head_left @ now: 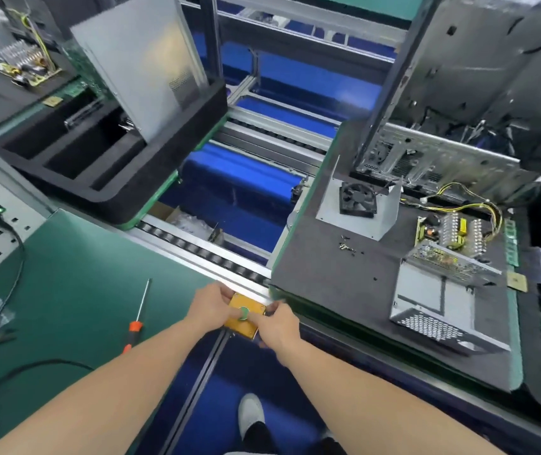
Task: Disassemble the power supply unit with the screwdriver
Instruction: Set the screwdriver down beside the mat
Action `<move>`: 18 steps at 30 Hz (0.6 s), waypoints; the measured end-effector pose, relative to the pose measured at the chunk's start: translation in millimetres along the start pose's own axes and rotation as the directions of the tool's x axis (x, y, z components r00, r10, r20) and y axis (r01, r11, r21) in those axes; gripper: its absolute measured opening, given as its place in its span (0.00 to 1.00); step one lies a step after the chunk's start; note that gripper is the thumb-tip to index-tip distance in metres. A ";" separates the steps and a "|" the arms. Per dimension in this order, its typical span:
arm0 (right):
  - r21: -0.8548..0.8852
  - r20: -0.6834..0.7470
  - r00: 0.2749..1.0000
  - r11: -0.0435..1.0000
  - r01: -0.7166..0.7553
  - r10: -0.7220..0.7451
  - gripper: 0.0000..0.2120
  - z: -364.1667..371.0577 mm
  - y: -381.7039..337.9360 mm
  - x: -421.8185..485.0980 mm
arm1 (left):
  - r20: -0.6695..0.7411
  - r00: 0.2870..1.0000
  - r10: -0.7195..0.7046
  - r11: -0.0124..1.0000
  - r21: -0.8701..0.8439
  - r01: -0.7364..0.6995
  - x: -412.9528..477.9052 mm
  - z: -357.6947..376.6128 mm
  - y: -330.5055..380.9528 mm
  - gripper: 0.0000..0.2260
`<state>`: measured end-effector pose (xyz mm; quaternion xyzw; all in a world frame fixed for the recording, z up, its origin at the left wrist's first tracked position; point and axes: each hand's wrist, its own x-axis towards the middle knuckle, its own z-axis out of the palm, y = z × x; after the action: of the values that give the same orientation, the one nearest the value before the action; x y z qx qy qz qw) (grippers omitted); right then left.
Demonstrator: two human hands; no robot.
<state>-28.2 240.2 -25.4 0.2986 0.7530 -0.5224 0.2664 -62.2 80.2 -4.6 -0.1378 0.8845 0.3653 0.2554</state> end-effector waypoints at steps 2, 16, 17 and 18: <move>0.041 -0.002 0.998 0.998 -0.055 0.055 0.23 2.9 1.3 -1.3 | -0.011 1.000 -0.013 1.000 -0.008 0.013 0.0 0.4 1.2 0.17; 0.004 -0.052 0.991 0.993 -0.120 0.120 0.27 14.6 -1.6 -1.4 | -0.056 0.994 -0.094 0.995 -0.052 0.091 5.2 7.2 -0.8 0.17; 0.003 -0.056 0.991 0.993 -0.119 0.119 0.27 15.4 -1.2 -2.3 | -0.056 0.994 -0.095 0.994 -0.050 0.093 4.9 7.7 -0.7 0.17; 0.004 -0.060 0.991 0.993 -0.119 0.119 0.26 16.0 -1.0 -3.1 | -0.056 0.994 -0.096 0.994 -0.048 0.093 4.5 8.1 -0.8 0.17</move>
<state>-25.4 224.2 -27.5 0.3583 0.7416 -0.4965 0.2742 -62.8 85.3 -12.5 -0.1957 0.8755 0.3687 0.2434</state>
